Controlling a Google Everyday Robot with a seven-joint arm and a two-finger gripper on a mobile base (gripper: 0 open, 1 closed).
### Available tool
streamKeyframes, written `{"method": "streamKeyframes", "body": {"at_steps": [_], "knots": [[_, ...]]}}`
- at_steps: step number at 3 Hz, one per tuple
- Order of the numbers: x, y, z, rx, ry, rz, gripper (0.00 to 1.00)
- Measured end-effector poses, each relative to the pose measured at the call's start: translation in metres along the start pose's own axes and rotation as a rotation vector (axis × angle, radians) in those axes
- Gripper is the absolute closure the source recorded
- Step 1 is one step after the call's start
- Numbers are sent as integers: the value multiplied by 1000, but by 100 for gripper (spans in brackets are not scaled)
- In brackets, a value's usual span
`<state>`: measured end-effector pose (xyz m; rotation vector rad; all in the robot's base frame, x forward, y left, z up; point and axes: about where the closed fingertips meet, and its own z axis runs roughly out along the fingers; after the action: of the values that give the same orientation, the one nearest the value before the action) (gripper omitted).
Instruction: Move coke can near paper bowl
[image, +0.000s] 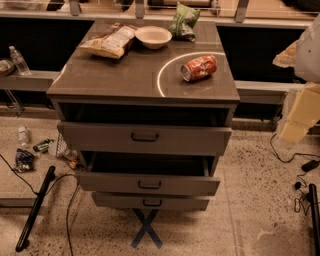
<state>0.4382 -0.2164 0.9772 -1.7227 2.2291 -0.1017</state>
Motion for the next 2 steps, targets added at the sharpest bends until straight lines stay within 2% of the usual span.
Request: {"method": "streamKeyframes", "body": {"at_steps": [1,2], "knots": [[0,-6,2,3,-8,-5,0],[-1,-39,18,11,-48,-30,0]]}}
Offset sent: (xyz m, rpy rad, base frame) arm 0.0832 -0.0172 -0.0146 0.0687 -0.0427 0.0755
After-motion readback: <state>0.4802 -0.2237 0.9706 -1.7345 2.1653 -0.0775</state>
